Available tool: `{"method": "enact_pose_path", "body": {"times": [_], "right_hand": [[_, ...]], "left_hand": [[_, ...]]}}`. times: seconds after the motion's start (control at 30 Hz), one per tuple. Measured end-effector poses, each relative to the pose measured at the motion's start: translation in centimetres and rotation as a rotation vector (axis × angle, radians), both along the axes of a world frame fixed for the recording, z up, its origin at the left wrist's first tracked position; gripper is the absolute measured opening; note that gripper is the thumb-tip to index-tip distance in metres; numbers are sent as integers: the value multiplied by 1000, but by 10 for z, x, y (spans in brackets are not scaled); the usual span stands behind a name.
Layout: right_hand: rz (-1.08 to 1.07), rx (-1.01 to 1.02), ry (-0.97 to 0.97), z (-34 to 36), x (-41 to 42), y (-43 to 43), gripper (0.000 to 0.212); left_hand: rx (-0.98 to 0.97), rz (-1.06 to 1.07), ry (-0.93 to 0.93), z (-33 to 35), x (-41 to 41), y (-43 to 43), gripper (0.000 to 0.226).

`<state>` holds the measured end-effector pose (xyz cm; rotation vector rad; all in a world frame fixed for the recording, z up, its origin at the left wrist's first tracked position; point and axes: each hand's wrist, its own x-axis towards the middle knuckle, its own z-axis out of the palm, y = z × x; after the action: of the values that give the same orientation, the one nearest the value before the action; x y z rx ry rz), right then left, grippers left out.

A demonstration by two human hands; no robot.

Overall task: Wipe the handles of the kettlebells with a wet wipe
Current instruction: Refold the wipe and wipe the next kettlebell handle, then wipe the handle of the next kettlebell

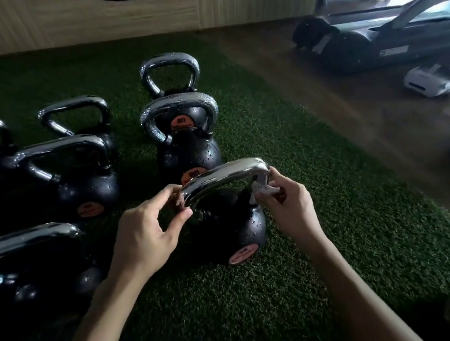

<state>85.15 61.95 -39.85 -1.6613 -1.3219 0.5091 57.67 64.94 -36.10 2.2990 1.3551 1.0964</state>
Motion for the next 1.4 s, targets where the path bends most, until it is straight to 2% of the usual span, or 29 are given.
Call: {"method": "enact_pose_path", "body": {"times": [0.07, 0.13, 0.3, 0.6, 0.67, 0.77, 0.87, 0.93, 1.07, 1.17, 1.3, 1.33, 1.4], "right_hand": [[60, -12, -10, 6, 1, 13, 51], [111, -17, -12, 12, 1, 22, 41], [47, -10, -44, 8, 2, 15, 25], [-117, 49, 93, -3, -24, -14, 47], [-80, 46, 140, -6, -21, -17, 42], [-62, 36, 183, -7, -15, -17, 53], [-72, 32, 163, -10, -11, -14, 39], [-65, 41, 128, -11, -9, -12, 29], [-13, 22, 120, -7, -6, -7, 45], [93, -32, 110, 0, 1, -6, 42], [226, -101, 266, 25, 23, -20, 72], [212, -65, 306, 35, 30, -23, 71], [126, 68, 417, 55, 42, -17, 57]], "left_hand": [[-14, 105, -25, -8, 2, -13, 45], [-13, 147, -30, -13, 6, -17, 49], [24, 20, 5, 3, 4, 8, 49], [-14, -56, 28, 10, -14, 32, 50], [-53, -70, -12, 11, -17, 34, 49], [-214, -88, -158, 13, -12, 35, 40], [-353, -56, -239, 11, -8, 36, 38], [-359, -35, -232, 9, -8, 33, 39], [-271, 7, -255, 2, -5, 17, 36], [-320, -39, -305, 3, -6, 16, 35], [-397, -129, -286, 35, -16, 41, 40], [-371, -104, -279, 48, -15, 53, 39], [-333, -51, -230, 74, -10, 86, 33]]}}
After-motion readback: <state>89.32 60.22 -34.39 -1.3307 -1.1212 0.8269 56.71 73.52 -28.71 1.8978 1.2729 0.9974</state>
